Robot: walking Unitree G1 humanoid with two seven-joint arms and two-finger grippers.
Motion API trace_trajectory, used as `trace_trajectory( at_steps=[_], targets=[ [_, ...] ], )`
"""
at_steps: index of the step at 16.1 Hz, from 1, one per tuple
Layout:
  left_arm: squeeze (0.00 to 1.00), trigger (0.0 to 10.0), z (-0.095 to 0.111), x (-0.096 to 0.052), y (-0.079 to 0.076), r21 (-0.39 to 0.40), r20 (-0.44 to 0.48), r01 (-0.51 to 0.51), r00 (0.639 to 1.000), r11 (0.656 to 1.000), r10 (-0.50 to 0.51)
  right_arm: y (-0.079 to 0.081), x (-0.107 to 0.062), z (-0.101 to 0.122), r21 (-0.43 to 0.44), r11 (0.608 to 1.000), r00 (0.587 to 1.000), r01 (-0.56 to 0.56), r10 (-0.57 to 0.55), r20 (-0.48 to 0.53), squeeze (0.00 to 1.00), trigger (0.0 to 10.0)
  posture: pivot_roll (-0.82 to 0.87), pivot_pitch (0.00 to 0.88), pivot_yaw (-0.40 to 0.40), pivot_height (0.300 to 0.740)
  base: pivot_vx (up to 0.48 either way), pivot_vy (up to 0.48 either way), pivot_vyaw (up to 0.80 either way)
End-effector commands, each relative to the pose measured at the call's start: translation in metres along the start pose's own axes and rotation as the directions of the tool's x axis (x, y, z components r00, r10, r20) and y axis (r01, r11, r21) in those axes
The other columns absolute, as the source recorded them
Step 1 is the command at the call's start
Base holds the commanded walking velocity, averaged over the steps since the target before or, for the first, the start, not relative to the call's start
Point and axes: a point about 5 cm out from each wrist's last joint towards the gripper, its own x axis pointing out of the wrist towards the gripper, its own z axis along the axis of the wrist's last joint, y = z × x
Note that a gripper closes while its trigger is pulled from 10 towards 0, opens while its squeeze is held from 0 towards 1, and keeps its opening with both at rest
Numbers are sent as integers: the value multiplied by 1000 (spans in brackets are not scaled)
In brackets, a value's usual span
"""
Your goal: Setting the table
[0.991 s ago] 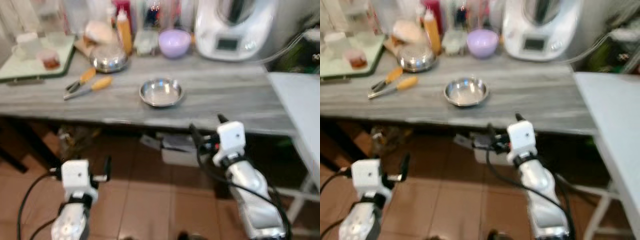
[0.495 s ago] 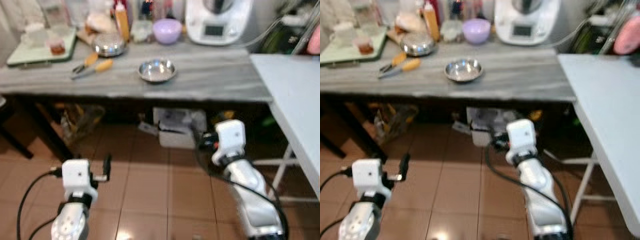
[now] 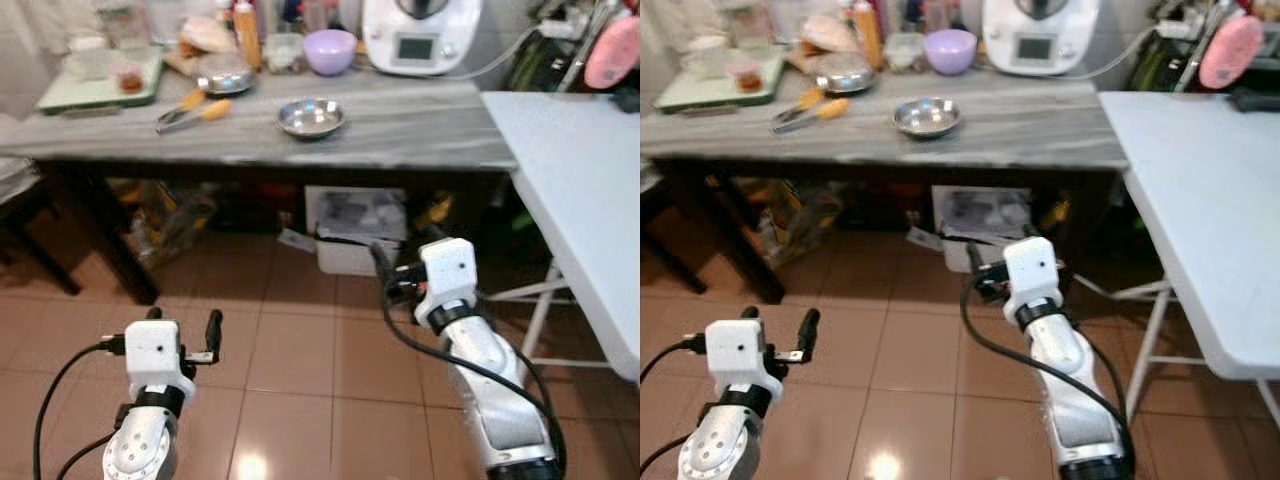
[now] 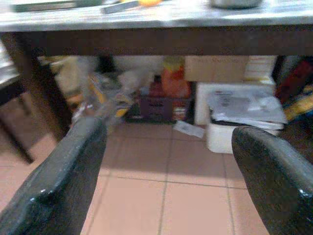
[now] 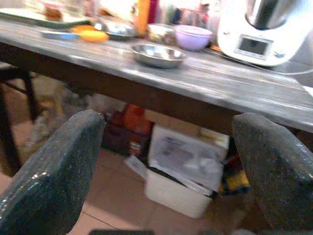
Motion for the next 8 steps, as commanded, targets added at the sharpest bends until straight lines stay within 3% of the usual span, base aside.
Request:
trace_trajectory(
  at_steps=[1,5,8],
  targets=[
    [0,10000,-3,-2,0,17,-12,0,1000,1000,0,-4,-1,-4,6,1000,1000,23,-22,-14,0,10000,-54,91,42,740,0,0,0],
    [0,10000,-1,-1,0,25,3,0,1000,1000,0,-4,0,-8,35,998,998,48,-47,-32,0,10000,-53,92,44,740,0,0,0],
    [0,10000,1,-2,-1,13,20,21,1000,1000,-21,2,-1,-9,-2,1000,999,10,-10,-39,0,10000,-55,97,46,740,0,0,0]
  ],
)
